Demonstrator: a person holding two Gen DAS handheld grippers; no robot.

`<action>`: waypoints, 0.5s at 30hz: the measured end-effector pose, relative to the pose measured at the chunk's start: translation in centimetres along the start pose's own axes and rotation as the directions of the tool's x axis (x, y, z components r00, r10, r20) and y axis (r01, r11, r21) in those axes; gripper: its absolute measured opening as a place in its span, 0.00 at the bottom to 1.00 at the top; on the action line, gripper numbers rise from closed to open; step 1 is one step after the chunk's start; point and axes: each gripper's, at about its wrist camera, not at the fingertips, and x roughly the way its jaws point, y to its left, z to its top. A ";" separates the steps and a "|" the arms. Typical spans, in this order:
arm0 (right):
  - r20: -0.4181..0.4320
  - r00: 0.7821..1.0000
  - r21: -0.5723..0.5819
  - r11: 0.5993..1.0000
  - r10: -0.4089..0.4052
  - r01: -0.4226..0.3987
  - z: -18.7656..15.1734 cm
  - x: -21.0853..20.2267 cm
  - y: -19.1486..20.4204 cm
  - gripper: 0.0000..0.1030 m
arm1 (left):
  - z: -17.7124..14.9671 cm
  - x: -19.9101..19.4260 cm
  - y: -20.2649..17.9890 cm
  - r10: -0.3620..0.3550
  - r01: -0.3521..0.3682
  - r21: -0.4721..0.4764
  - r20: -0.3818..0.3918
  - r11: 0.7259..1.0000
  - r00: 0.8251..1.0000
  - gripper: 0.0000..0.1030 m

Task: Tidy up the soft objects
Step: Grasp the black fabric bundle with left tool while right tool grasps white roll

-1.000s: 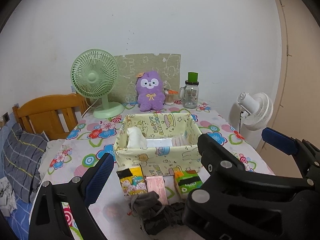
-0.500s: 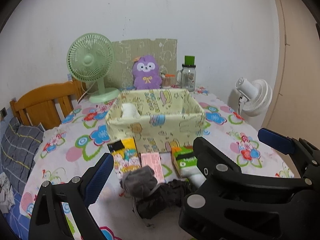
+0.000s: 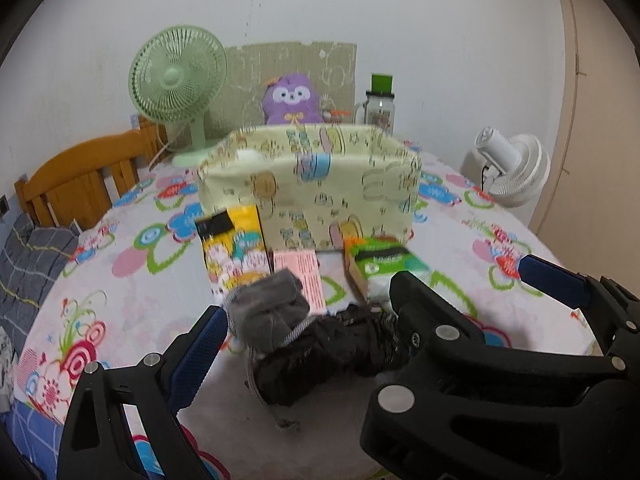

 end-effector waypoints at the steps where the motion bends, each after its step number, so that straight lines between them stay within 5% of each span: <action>1: -0.008 1.000 0.001 1.000 0.000 0.000 -0.2 0.2 0.0 0.97 | -0.1 0.2 0.0 0.000 0.000 -0.001 -0.007 1.000 1.000 0.95; 10: -0.092 0.996 -0.008 1.000 0.001 -0.001 -1.4 2.8 0.0 0.83 | -1.4 2.8 0.6 -0.004 0.001 -0.028 -0.088 1.000 0.996 0.95; 15: -0.130 0.991 0.014 1.000 0.020 -0.018 -1.7 3.9 -0.1 0.66 | -1.7 3.6 0.4 -0.018 0.014 -0.034 -0.109 0.999 0.994 0.95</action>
